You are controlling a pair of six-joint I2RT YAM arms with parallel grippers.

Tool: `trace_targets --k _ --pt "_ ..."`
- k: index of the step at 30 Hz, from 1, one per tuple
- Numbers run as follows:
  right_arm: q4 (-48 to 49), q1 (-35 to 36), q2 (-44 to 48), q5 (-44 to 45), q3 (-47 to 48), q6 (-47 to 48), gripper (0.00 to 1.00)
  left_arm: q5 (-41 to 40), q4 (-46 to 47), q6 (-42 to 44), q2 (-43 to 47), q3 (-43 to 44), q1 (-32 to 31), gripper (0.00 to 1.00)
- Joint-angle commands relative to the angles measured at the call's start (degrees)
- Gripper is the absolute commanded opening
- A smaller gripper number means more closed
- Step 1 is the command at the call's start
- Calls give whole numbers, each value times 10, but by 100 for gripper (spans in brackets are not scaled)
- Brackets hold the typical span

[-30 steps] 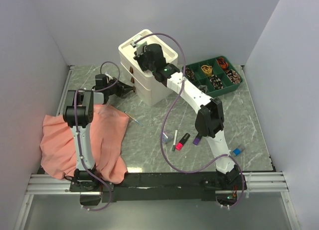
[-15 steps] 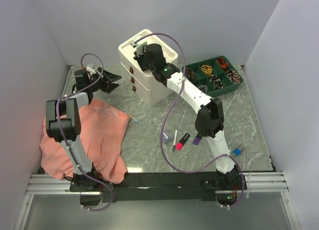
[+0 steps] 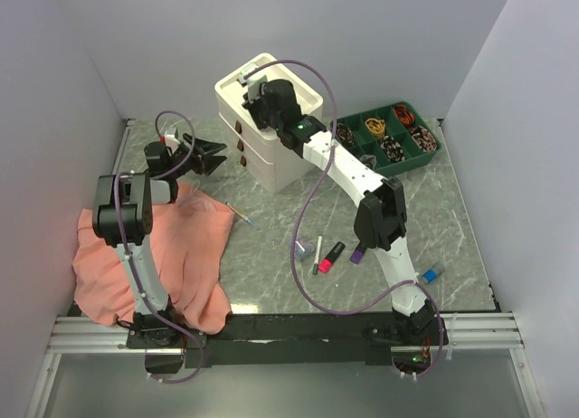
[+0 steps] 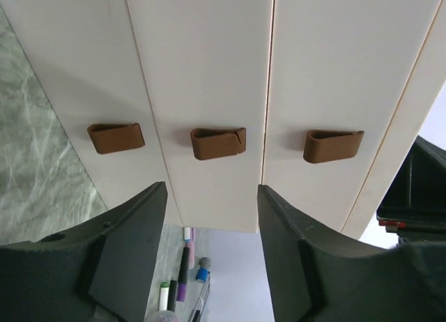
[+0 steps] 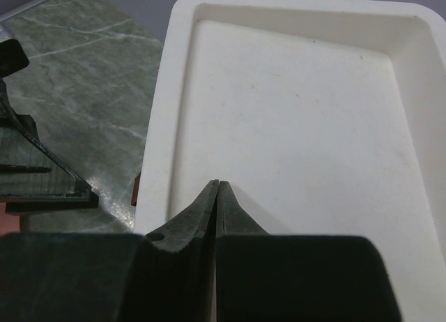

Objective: Sort the stationery into containers
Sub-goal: Close the drawer in the storage box, then open the drawer in the storage box.

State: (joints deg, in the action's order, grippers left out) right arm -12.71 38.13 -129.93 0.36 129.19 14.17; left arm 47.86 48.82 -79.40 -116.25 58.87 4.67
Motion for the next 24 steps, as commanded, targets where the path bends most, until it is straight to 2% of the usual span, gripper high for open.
trace_targets --k 1,14,24 --pt "-26 6 20 -4 -10 -3 4 17 79 -30 -27 34 -6 59" --pt "-23 5 11 -4 -6 6 1 15 104 -52 -62 60 -31 53" --pt "-20 4 13 -4 -12 11 0 18 82 -51 -87 92 -37 51"
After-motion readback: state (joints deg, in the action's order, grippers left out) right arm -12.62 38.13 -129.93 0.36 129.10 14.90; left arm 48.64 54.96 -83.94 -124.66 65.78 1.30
